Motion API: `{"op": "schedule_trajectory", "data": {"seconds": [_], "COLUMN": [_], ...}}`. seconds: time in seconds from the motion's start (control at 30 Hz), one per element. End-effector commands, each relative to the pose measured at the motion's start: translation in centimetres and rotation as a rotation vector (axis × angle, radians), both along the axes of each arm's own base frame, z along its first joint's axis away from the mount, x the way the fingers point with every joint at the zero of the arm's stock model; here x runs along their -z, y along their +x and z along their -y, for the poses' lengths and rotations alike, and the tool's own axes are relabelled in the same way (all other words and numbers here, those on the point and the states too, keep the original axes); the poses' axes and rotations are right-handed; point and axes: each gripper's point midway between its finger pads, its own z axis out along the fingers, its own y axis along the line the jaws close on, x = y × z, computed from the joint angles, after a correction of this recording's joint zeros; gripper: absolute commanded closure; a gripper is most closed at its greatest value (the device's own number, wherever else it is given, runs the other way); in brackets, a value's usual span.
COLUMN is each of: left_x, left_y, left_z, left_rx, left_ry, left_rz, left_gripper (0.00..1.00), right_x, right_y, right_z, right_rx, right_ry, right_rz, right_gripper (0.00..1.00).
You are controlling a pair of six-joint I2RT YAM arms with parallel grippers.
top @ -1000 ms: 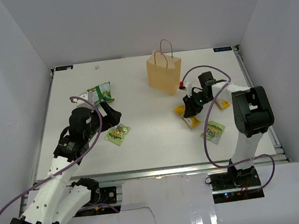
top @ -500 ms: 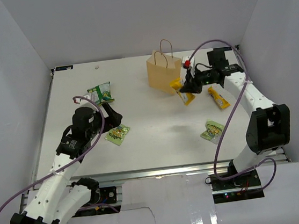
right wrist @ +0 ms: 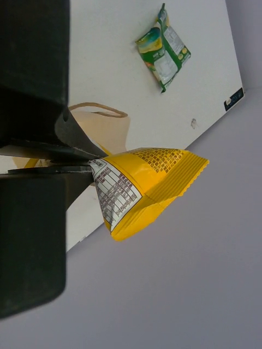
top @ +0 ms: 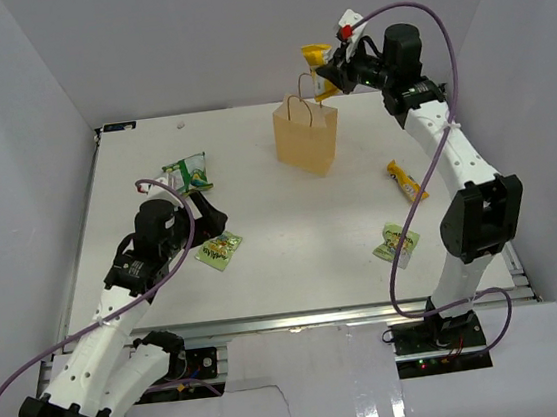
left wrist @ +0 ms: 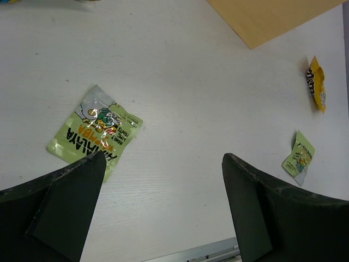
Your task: Place the snacks into the paper bag
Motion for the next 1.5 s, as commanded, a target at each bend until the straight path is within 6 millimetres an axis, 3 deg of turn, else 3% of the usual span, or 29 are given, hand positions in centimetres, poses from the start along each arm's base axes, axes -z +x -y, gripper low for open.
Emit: {"op": "schedule_trajectory", "data": {"seconds": [0.0,0.13,0.37,0.63,0.67,0.77,0.87,1.1,1.17,1.27,1.3,1.33,1.37,1.43,1.47], "left_x": [-0.1,-0.1,0.3,0.6,0.6,1.1,1.4,3.1,3.5,5.6,7.0,7.8,8.4,10.1,10.5], "left_y": [-0.4,-0.5,-0.8,-0.4,-0.4,-0.4,-0.3,-0.2,0.0,-0.2,-0.3,-0.4,-0.4,0.1,0.4], "left_z": [-0.3,-0.5,-0.7,-0.4,-0.4,-0.4,-0.3,-0.8,-1.1,-2.4,-2.8,-2.7,-2.6,-1.8,-1.6], "left_rx": [-0.003,-0.011,-0.025,-0.009,-0.008,-0.001,0.002,-0.040,-0.077,-0.184,-0.209,-0.210,-0.204,-0.161,-0.116], "left_ry": [0.016,0.017,0.013,0.028,0.028,0.034,0.045,0.067,0.069,0.105,0.141,0.150,0.159,0.182,0.215], "left_rz": [0.006,0.001,-0.006,-0.019,-0.021,-0.032,-0.043,-0.113,-0.139,-0.245,-0.309,-0.344,-0.370,-0.429,-0.429], "left_gripper": [0.02,0.02,0.02,0.02,0.02,0.02,0.02,0.02,0.02,0.07,0.08,0.10,0.10,0.10,0.10], "right_x": [-3.0,-2.5,-0.2,2.3,2.4,2.2,1.5,-1.1,-2.4,-2.2,-0.3,-0.1,0.9,4.9,6.2], "right_y": [1.7,3.1,2.6,3.0,3.0,3.0,2.3,-0.2,-1.3,-2.8,-3.3,-3.7,-4.5,-6.3,-7.5], "right_z": [-1.8,-2.0,-3.1,-2.9,-2.9,-2.6,-2.7,-2.0,-1.0,1.9,2.7,4.4,4.8,7.0,7.2], "right_rx": [0.051,0.110,0.138,0.201,0.204,0.209,0.188,0.134,0.102,0.098,0.097,0.111,0.083,0.081,0.048], "right_ry": [0.085,0.111,0.133,0.113,0.105,0.089,0.083,0.095,0.089,0.033,0.010,-0.010,-0.022,-0.058,-0.065], "right_rz": [0.080,0.076,0.019,-0.003,0.002,0.015,0.023,0.016,0.024,-0.004,-0.065,-0.065,-0.098,-0.203,-0.229], "right_gripper": [0.92,0.92,0.92,0.78,0.70,0.53,0.44,0.35,0.30,0.23,0.21,0.21,0.20,0.20,0.20]}}
